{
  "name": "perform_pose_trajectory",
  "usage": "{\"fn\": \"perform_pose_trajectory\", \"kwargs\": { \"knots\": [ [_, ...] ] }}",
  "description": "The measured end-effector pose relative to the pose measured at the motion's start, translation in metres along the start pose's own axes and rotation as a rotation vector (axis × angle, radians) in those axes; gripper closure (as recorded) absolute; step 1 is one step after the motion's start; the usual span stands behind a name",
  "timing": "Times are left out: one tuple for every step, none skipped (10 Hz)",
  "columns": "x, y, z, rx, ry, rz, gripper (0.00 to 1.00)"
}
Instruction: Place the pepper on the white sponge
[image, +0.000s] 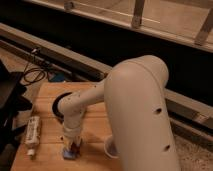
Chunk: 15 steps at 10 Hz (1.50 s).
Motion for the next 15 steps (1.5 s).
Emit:
{"fn": "perform_pose_trajectory", "kwargs": {
  "knots": [
    [0.000, 0.001, 0.000, -0.006, -0.003, -0.003, 0.69],
    [0.000, 0.001, 0.000, -0.013, -0.004, -0.004, 0.59],
    [0.000, 0.000, 0.002, -0.019, -0.001, -0.006, 0.49],
    [-0.001, 0.002, 0.002, -0.024, 0.002, -0.011, 0.39],
    [-0.001, 0.003, 0.003, -0.029, 0.003, -0.015, 0.29],
    [-0.001, 0.002, 0.003, -0.032, 0.002, -0.016, 0.22],
    [0.000, 0.001, 0.002, -0.034, 0.001, -0.016, 0.20],
    [0.000, 0.001, 0.002, -0.033, -0.001, -0.016, 0.20],
    [0.001, 0.002, 0.000, -0.029, -0.005, -0.014, 0.20],
    [0.000, 0.003, -0.005, -0.019, -0.021, -0.010, 0.20],
    [0.001, 0.004, -0.015, 0.004, -0.043, -0.002, 0.20],
    [0.002, 0.004, -0.023, 0.020, -0.062, 0.006, 0.20],
    [0.002, 0.006, -0.030, 0.035, -0.081, 0.010, 0.20],
    [0.000, 0.007, -0.034, 0.037, -0.091, 0.007, 0.20],
    [0.001, 0.007, -0.031, 0.024, -0.073, 0.002, 0.20]
  ]
}}
